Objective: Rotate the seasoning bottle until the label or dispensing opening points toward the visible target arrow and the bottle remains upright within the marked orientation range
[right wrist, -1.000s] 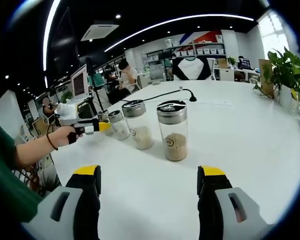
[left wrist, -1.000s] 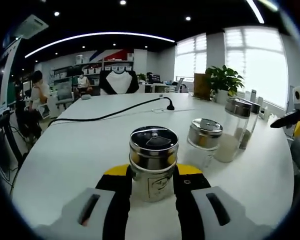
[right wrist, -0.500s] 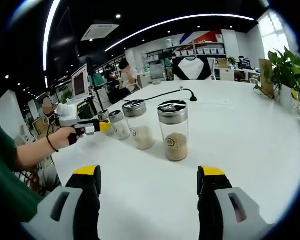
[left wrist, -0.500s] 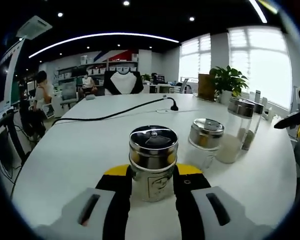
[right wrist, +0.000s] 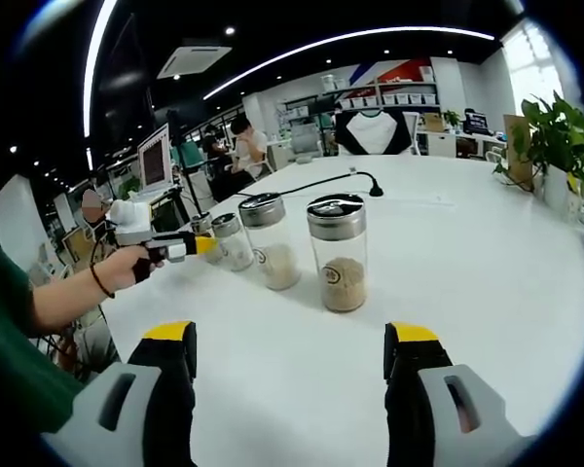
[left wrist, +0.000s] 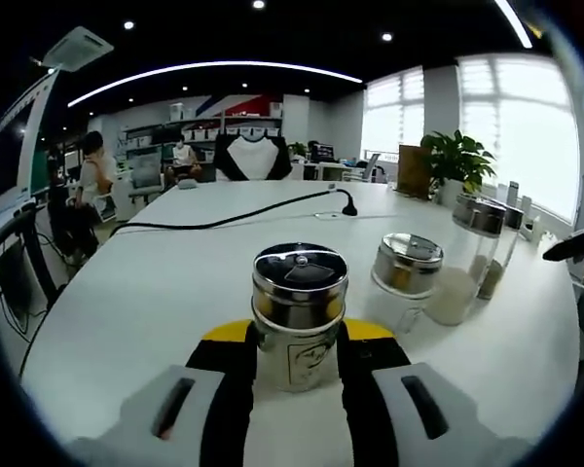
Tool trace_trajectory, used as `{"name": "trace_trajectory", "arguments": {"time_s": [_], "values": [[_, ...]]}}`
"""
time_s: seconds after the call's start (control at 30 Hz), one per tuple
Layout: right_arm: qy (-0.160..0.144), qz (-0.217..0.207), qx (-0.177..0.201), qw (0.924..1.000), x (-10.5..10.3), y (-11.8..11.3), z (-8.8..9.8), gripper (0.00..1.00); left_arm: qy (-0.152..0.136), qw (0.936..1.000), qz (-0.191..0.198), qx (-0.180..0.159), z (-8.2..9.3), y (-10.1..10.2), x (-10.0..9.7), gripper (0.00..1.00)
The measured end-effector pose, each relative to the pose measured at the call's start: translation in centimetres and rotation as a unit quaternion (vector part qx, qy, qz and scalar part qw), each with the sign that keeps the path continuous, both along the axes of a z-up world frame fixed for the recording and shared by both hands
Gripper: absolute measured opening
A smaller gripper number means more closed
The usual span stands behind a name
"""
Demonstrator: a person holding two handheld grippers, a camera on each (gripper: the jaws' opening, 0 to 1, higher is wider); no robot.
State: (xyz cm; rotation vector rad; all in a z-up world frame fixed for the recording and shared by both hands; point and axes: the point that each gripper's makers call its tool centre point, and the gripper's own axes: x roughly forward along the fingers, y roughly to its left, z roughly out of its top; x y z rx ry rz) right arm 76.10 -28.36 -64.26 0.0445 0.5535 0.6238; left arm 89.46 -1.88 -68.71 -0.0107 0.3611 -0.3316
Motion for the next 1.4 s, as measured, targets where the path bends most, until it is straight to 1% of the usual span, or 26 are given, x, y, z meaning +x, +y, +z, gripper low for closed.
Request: {"name": "trace_trajectory", "arguments": {"time_s": [0.23,0.43,0.47,0.5,0.57,0.67,0.7,0.73,0.8,0.83,0.87,0.97,1.1,1.27,1.4], "values": [[-0.001,0.002,0.000,1.0000,0.0,0.1,0.1,0.80,-0.002,0.9999,0.011,0.002,0.0,0.0,-0.1,0.34],[0.000,0.002,-0.002,1.0000,0.0,0.0,0.1,0.79,-0.010,0.9995,-0.006,0.029,-0.1,0.1,-0.2,0.35],[0.000,0.001,-0.002,1.0000,0.0,0.0,0.1,0.79,-0.010,0.9995,-0.005,0.031,-0.1,0.1,-0.2,0.38],[-0.001,0.000,-0.002,1.0000,0.1,-0.1,0.1,0.79,-0.015,0.9993,-0.001,0.035,0.0,0.3,-0.2,0.43],[0.000,0.000,-0.003,1.0000,0.1,-0.1,0.1,0.79,-0.020,0.9992,0.006,0.033,0.3,0.7,-0.3,0.50],[-0.001,-0.002,-0.001,1.0000,0.2,-0.1,0.1,0.79,-0.022,0.9993,-0.001,0.030,0.5,0.5,-0.6,0.50],[-0.001,-0.002,-0.001,1.0000,0.2,-0.1,0.1,0.79,-0.022,0.9983,-0.012,0.053,0.5,0.4,-0.9,0.51],[0.000,-0.003,-0.001,1.0000,0.3,-0.1,0.1,0.80,-0.025,0.9981,-0.007,0.056,0.7,0.5,-1.1,0.52],[-0.005,-0.004,-0.006,1.0000,0.5,-0.2,0.2,0.81,-0.025,0.9984,-0.005,0.050,0.8,0.6,-1.4,0.55],[-0.015,-0.002,-0.014,0.9998,0.6,-0.2,0.4,0.81,-0.024,0.9988,0.000,0.043,1.0,0.7,-1.6,0.55],[-0.020,-0.002,-0.015,0.9997,0.7,-0.2,0.6,0.81,-0.026,0.9989,0.000,0.040,1.1,0.8,-1.8,0.55],[-0.015,0.001,-0.005,0.9999,0.7,0.1,0.6,0.81,-0.031,0.9990,0.001,0.032,1.4,0.8,-2.5,0.55],[-0.015,0.002,-0.007,0.9999,0.7,0.1,0.5,0.81,-0.039,0.9990,0.003,0.022,2.2,0.6,-3.8,0.55],[-0.024,0.004,0.000,0.9997,0.6,0.3,0.6,0.80,-0.058,0.9982,0.009,0.012,3.8,0.4,-5.2,0.56],[-0.034,0.001,0.011,0.9994,0.6,0.4,0.9,0.81,-0.075,0.9971,0.009,0.004,5.0,-0.1,-6.2,0.56]]}}
